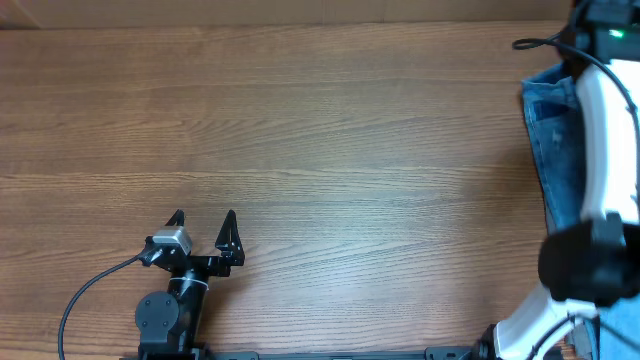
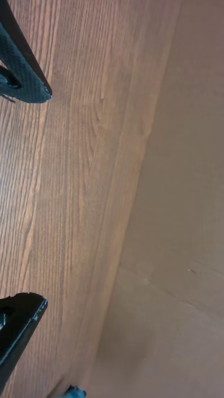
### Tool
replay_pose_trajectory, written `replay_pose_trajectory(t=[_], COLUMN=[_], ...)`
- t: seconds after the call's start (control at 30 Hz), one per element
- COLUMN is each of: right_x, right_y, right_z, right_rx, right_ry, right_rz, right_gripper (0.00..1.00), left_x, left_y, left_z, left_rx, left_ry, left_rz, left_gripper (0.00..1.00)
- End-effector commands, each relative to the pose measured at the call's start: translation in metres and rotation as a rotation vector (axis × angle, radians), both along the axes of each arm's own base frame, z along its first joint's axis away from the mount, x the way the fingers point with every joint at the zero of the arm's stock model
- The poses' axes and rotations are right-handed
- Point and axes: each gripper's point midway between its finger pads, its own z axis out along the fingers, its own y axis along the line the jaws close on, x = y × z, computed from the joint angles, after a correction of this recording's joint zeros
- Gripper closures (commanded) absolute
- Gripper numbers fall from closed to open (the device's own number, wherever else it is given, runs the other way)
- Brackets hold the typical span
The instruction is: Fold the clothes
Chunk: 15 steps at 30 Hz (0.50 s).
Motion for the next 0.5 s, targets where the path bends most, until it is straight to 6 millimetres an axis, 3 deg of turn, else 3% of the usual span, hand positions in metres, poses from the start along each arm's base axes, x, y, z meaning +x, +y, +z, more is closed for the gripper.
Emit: replay_pose_trajectory(t=[0.0, 0.07, 0.17, 0.47], right_x=[-0.036, -0.035, -0.029, 0.013], right_y=[0.009, 0.021, 0.033, 0.056], right_z=[0.102, 0.111, 0.104, 0.011], right_rx=[-0.043, -0.01, 0.028, 0.213], right_ry=[-0.254, -0.269, -0.234, -0.066], right_rz=[-0.008, 0.085, 0.171, 0.291], right_gripper=[0.96, 0.96, 0.96, 0.96], left_x=[-0.001, -0.001, -0.001, -0.001], left_y=[-0.002, -0.002, -0.002, -0.002], left_z=[0.0, 0.0, 0.0, 0.0], left_rx=[-0.009, -0.009, -0.009, -0.009], left_ry=[-0.002, -0.002, -0.002, -0.002], left_rz=[-0.01, -0.01, -0.01, -0.01], left_gripper=[0.0, 0.0, 0.0, 0.0])
